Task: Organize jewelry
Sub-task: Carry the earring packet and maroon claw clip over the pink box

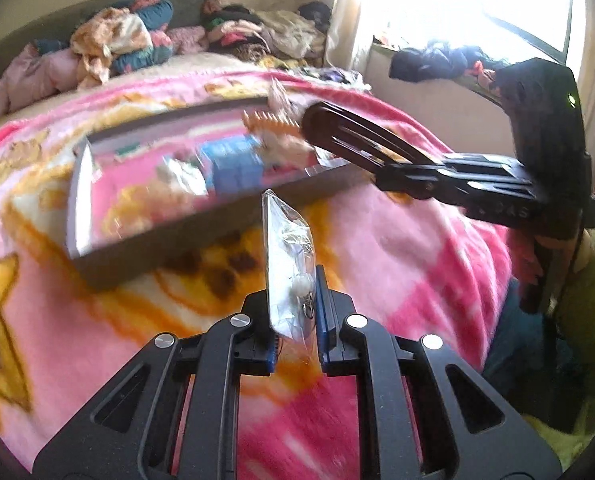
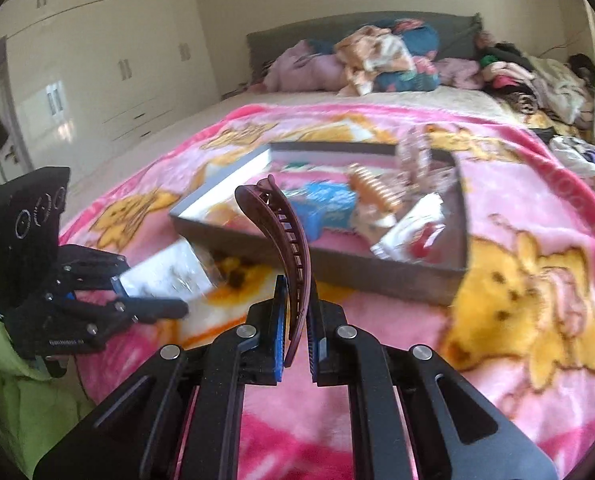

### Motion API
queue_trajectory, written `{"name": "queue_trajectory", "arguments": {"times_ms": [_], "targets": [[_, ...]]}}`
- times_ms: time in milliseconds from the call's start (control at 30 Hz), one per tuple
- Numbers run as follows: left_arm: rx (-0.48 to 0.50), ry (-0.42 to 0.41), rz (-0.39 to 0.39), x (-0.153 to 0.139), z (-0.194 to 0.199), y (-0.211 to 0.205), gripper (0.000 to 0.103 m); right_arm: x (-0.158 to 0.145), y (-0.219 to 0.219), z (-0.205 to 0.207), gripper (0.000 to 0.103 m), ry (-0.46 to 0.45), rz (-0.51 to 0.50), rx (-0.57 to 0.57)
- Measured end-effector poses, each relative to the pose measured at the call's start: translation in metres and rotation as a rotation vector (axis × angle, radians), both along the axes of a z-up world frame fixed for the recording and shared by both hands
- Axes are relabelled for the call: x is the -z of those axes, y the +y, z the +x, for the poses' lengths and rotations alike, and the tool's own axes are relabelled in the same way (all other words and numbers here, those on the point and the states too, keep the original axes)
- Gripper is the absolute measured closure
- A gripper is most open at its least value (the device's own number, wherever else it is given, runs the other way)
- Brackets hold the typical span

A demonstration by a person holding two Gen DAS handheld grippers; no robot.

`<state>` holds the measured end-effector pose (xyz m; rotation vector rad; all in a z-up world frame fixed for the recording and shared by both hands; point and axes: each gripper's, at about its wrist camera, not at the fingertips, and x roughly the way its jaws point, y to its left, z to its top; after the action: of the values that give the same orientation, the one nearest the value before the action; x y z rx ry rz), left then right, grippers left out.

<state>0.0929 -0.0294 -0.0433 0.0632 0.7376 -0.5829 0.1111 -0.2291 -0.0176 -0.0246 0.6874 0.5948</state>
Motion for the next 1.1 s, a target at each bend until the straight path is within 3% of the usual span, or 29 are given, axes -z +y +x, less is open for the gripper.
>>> {"name": "queue_trajectory", "arguments": {"times_ms": [433, 867, 1100], "targets": [[-0.14, -0.038, -0.025, -0.019, 0.057, 0.014, 0.095, -0.018, -0.01, 0.024, 0.094, -0.031, 0.002, 0.095], [-0.235, -0.048, -0.041, -0.022, 0.098, 0.017, 0.095, -0.02, -0.009, 0.067, 0.094, 0.021, 0.061, 0.188], [-0.263, -0.041, -0.039, -0.017, 0.116, 0.015, 0.095, -0.006, -0.008, 0.09, 0.094, 0.06, 0.05, 0.229]]}}
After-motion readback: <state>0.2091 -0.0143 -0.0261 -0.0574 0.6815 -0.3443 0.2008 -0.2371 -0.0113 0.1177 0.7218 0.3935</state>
